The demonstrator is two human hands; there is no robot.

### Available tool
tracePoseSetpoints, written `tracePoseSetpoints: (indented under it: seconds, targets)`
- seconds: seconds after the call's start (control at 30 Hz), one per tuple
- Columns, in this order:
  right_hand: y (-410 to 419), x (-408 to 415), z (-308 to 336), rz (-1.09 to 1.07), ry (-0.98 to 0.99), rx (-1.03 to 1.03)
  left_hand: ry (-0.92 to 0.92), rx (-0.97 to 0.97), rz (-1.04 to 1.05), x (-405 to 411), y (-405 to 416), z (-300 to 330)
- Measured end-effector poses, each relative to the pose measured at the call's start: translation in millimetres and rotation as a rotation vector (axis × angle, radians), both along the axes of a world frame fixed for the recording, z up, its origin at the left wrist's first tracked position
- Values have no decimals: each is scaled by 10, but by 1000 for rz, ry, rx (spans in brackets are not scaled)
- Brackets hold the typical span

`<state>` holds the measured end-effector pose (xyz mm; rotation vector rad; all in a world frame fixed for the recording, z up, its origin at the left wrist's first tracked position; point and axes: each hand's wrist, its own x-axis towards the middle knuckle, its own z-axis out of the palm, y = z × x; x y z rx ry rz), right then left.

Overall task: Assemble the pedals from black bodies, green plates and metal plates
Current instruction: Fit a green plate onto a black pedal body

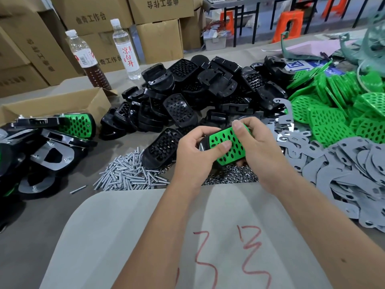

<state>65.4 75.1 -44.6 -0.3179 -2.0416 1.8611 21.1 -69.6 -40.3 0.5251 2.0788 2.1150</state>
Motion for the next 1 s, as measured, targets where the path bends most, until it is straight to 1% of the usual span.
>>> tracePoseSetpoints:
  seconds: [0.1, 0.2, 0.4, 0.53, 0.6, 0.7, 0.83, 0.93, 1.0]
  targets:
    - [-18, 1, 6, -30, 27, 55, -71, 46, 6, -6, 17, -9]
    - [-37, 17, 21, -57, 38, 104, -126, 47, -3, -22, 20, -10]
    - [-62, 38, 64, -70, 51, 83, -268, 139, -38, -1, 43, 11]
    - [-61, 47, 66, 11, 31, -8, -342, 214, -68, -5, 30, 21]
    - [-60, 48, 72, 33, 20, -36, -353, 233, -54, -14, 32, 20]
    - [-67, 38, 83, -6, 31, -45, -335, 238, -37, -23, 39, 12]
    - [-72, 38, 76, -53, 73, -41, -358, 270, -115, -25, 12, 15]
    - [-53, 57, 74, 0, 110, -37, -382, 273, -179, -12, -26, 47]
    - [-38, 53, 69, 45, 117, -68, -343, 207, -127, -2, -11, 50]
